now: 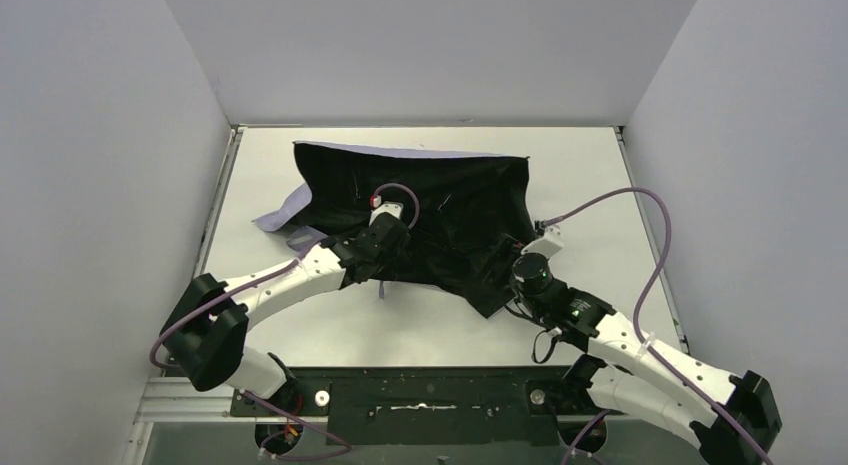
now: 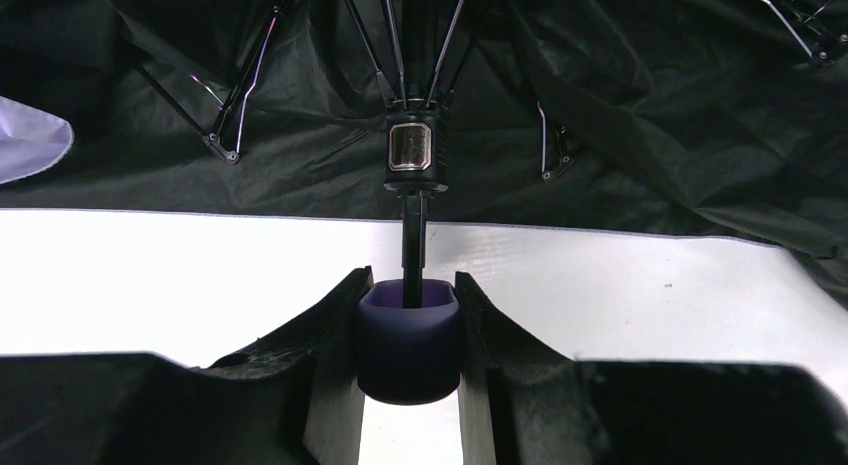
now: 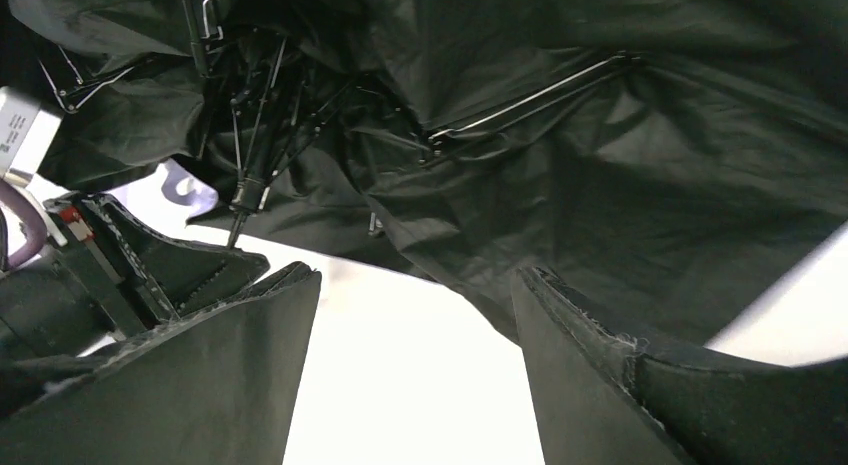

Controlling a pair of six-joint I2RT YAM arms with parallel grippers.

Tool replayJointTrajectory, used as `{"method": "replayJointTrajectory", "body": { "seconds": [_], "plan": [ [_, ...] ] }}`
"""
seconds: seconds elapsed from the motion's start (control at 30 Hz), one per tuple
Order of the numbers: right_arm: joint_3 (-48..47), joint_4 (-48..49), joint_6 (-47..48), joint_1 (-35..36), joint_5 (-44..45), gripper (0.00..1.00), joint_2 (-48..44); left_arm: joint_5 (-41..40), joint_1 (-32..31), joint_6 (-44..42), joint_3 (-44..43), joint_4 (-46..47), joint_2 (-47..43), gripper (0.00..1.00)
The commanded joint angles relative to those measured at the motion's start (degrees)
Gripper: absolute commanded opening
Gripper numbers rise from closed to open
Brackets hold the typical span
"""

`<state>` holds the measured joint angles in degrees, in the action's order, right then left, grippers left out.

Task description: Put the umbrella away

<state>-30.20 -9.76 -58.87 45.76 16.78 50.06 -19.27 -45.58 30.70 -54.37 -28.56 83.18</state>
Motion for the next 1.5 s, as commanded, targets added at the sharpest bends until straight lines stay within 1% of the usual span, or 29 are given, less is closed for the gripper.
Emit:
{"method": "replayJointTrajectory", "body": {
  "seconds": [0.0,0.17,0.27,0.33,0.43,0.53,0.63,0.73,0.87,0.93,1.0,1.1,1.2,1.27,1.4,1.47],
  "plan": [
    [-0.2,-5.37,8.44,-0.44,5.64,0.72,-5.31,1.39,0.49,-1.4,-0.67,5.52,1.65,0.0],
    [-4.86,-14.13,17.41,-0.61,5.74,0.78,-9.36,2.07,0.41,-3.52,0.24,6.54,0.98,0.0],
    [-9.65,-19.52,22.7,-0.61,7.49,0.79,-11.25,6.41,0.34,-7.02,1.04,8.37,-0.22,0.0],
    [-14.83,-25.63,24.12,-0.82,11.51,0.78,-11.29,9.76,0.15,-9.63,1.74,9.97,-1.1,0.0],
    [-25.95,-34.43,28.18,-0.93,16.14,0.77,-9.13,13.28,-0.25,-12.71,1.28,10.0,-0.61,0.0],
    [-37.75,-37.63,34.22,-0.93,17.39,0.76,-7.32,15.56,-1.08,-15.6,0.96,9.84,-0.14,0.0],
    [-48.72,-40.69,38.89,-0.93,17.78,0.74,-3.84,15.54,-1.77,-17.15,0.85,8.56,-0.08,0.0],
    [-59.15,-44.57,42.88,-0.93,16.36,0.72,1.4,15.7,-1.85,-18.22,1.92,8.18,-0.8,0.0],
    [-72.68,-52.7,47.08,-1.0,15.49,0.71,12.31,17.09,-1.9,-19.45,3.51,8.2,-2.24,0.0],
    [-76.87,-55.27,49.23,-2.26,14.77,0.71,18.06,17.33,-2.1,-19.91,4.05,8.11,-2.84,0.0],
    [-77.99,-53.45,50.2,-6.91,9.84,0.71,21.62,17.07,-2.34,-20.2,4.23,7.58,-2.86,0.0],
    [-75.17,-46.19,48.66,-19.14,-4.92,0.67,23.99,16.82,-2.56,-20.51,4.23,6.88,-2.45,0.0],
    [-73.88,-43.12,47.37,-30.87,-17.15,0.66,28.71,16.4,-2.74,-20.69,4.48,6.5,-2.46,0.0],
    [-70.96,-40.01,46.69,-36.62,-24.79,0.66,31.91,16.35,-2.97,-20.68,4.89,6.56,-2.81,0.0],
    [-63.78,-34.14,46.65,-44.0,-34.17,0.64,37.17,16.59,-3.09,-20.68,5.49,6.9,-2.89,0.0],
    [-62.14,-33.48,48.17,-45.39,-37.86,0.61,40.88,16.63,-3.27,-20.69,5.68,6.93,-2.7,0.0]
  ]
}}
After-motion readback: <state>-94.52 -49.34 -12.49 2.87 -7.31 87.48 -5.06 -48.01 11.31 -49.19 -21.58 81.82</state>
